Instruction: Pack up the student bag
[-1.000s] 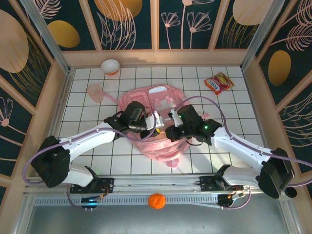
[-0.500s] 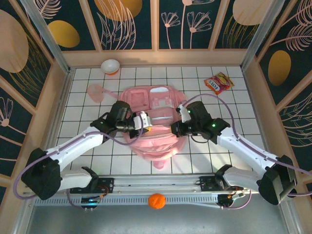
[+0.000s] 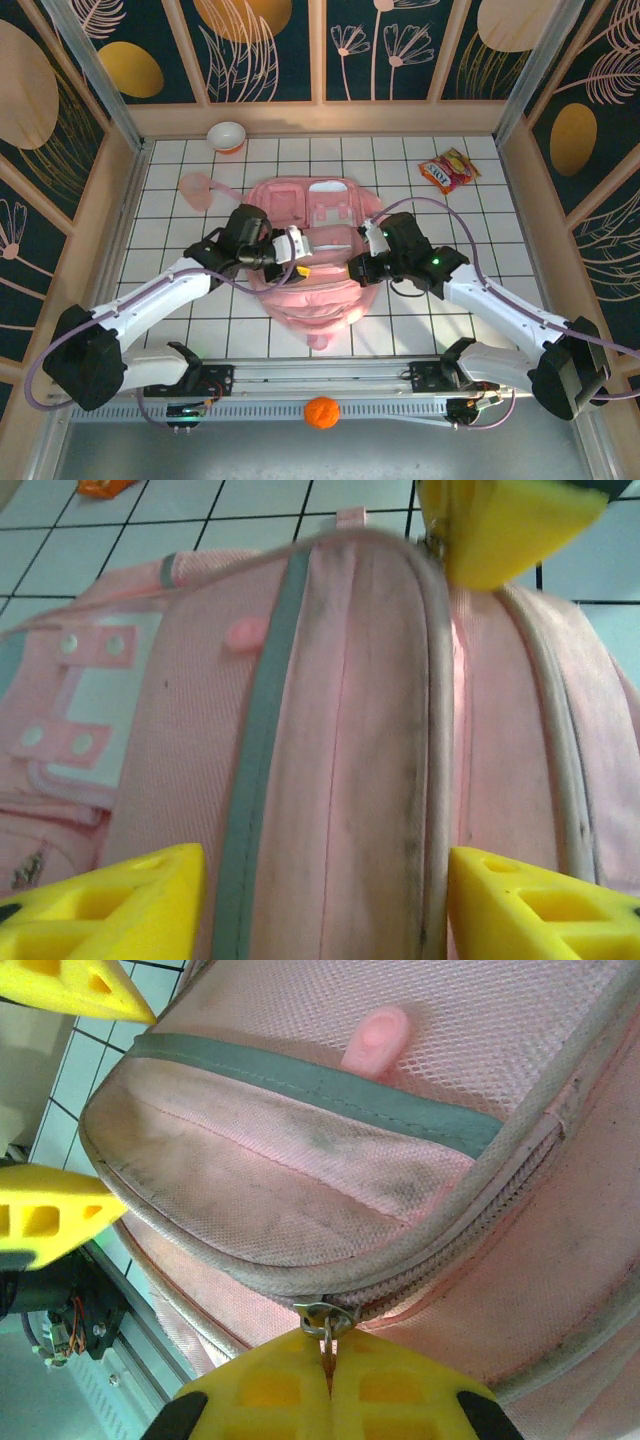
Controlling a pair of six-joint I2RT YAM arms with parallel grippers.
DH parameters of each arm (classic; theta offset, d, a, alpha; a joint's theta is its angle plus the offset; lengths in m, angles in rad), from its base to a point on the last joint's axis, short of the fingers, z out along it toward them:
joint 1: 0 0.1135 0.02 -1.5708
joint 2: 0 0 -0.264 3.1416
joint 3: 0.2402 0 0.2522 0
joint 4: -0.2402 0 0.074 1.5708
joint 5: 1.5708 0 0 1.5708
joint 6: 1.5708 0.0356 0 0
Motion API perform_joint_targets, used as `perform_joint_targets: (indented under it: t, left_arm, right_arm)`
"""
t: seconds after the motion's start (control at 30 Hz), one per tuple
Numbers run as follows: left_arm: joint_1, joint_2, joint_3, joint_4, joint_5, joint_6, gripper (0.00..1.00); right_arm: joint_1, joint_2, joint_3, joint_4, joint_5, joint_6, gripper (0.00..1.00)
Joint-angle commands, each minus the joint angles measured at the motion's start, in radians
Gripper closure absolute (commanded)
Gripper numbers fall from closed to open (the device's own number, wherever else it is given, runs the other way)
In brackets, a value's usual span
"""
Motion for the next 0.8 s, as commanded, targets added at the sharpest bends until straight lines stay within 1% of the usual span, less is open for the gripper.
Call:
perform_joint_targets:
  t: [0.0,0.1,0.2,0.3,0.4,0.47,0.53,0.57,0.6,0.7,0.77]
  left_arm:
    - [-0.086,0.018,0.063,0.06,-0.037,-0.087,0.35]
    - [-0.122,0.058,0.088,0.103,-0.014,-0.162,0.37]
    - [-0.165,0.11,0.092,0.094,-0.065,-0.132,0.4]
    - [-0.173,0.154,0.098,0.107,-0.108,-0.14,0.46]
    - [-0.174,0.187,0.102,0.121,-0.133,-0.145,0.58]
    - [-0.172,0.195,0.099,0.117,-0.144,-0.136,0.7]
    - [-0.173,0.19,0.088,0.09,-0.16,-0.095,0.92]
    - [-0.174,0.181,0.075,0.08,-0.162,-0.074,0.98]
    - [-0.172,0.163,0.057,0.069,-0.157,-0.04,1.0]
    - [-0.172,0.101,0.007,0.059,-0.152,0.011,1.0]
    - [-0.171,0.071,-0.005,0.038,-0.115,0.035,1.0]
  right_arm:
    - [0.009,-0.011,0.013,0.048,-0.004,0.004,1.0]
    - [0.013,-0.009,0.016,0.052,-0.004,0.011,1.0]
    - [0.022,-0.005,0.022,0.056,-0.005,0.011,1.0]
    - [0.031,-0.004,0.031,0.056,-0.01,0.007,1.0]
    - [0.033,-0.009,0.039,0.05,-0.009,0.006,1.0]
    - [0.033,-0.016,0.042,0.044,-0.001,0.002,1.0]
    - [0.024,-0.03,0.038,0.027,0.007,-0.006,1.0]
    - [0.013,-0.039,0.034,0.018,0.008,-0.01,1.0]
    - [-0.007,-0.049,0.026,0.004,0.007,-0.015,1.0]
    - [-0.088,-0.07,-0.002,-0.061,0.001,-0.034,1.0]
    - [-0.14,-0.076,-0.016,-0.083,-0.009,-0.045,1.0]
